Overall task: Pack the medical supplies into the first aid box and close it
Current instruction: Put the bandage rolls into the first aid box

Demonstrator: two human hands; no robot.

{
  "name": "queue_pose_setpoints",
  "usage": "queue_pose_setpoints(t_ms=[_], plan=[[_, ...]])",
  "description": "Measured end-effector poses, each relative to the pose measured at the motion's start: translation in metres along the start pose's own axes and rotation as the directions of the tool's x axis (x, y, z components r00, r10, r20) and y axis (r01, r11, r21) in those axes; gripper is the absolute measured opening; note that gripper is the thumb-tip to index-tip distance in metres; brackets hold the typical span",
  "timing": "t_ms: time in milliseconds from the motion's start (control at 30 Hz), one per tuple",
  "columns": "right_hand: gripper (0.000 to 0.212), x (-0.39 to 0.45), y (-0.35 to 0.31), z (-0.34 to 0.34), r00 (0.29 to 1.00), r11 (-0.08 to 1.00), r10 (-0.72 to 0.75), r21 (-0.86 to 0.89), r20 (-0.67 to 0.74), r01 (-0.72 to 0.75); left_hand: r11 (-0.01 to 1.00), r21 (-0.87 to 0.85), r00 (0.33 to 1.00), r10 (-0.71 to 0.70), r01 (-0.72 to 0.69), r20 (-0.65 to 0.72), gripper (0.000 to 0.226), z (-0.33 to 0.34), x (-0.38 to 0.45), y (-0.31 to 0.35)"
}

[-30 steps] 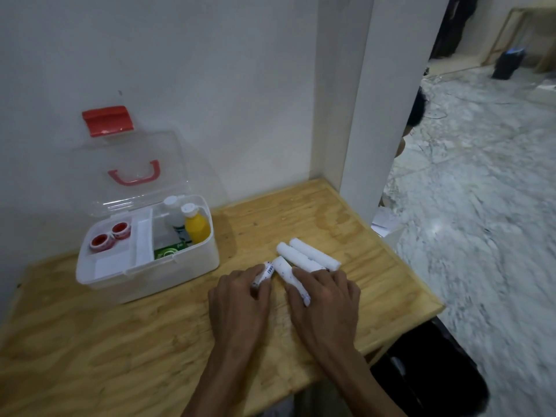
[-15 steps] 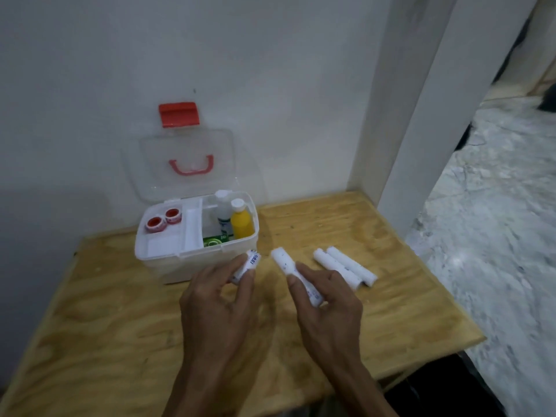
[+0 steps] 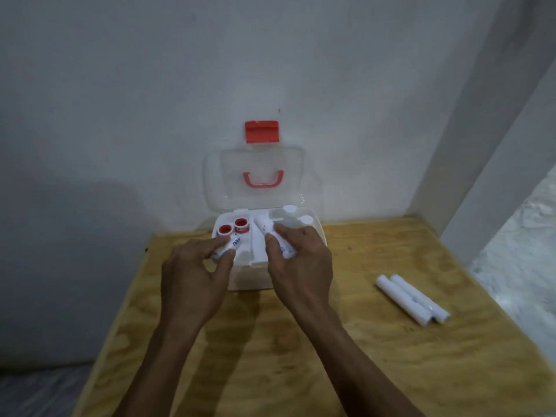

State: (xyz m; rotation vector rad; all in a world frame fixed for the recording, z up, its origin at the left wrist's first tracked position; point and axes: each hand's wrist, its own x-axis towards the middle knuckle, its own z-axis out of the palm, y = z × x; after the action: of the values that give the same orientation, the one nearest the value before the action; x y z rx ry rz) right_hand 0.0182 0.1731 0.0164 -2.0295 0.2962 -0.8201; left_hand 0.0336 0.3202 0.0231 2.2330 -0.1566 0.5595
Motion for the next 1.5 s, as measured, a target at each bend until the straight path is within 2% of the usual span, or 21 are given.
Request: queue_pose_setpoints(t_ms=[233, 667, 1100, 1300, 1500], plan=[[0.035, 0.025, -0.007, 0.033, 0.993, 0.954, 0.098, -0.291, 0.064, -0.075, 0.993, 0.117, 0.995, -0.02, 0.008, 0.098, 0.03, 0.005, 0.03, -0.009], [0.036, 0.029, -0.009, 0.05, 0.983, 0.874, 0.136, -0.482, 0.12, -0.062, 0.959, 0.281, 0.979, -0.015, -0.043, 0.201, 0.029, 0.023, 0.048, -0.031], [0.033, 0.027, -0.003, 0.051, 0.979, 0.857, 0.144, -0.513, 0.144, -0.051, 0.947, 0.314, 0.978, -0.005, -0.062, 0.208, 0.026, 0.027, 0.048, -0.032], [0.036, 0.027, 0.0, 0.051, 0.981, 0.879, 0.129, -0.474, 0.144, -0.046, 0.948, 0.314, 0.98, -0.013, -0.051, 0.198, 0.033, 0.028, 0.046, -0.031], [0.036, 0.027, -0.001, 0.041, 0.983, 0.931, 0.108, -0.361, 0.146, -0.048, 0.959, 0.278, 0.984, -0.002, -0.048, 0.179, 0.035, 0.022, 0.039, -0.021]])
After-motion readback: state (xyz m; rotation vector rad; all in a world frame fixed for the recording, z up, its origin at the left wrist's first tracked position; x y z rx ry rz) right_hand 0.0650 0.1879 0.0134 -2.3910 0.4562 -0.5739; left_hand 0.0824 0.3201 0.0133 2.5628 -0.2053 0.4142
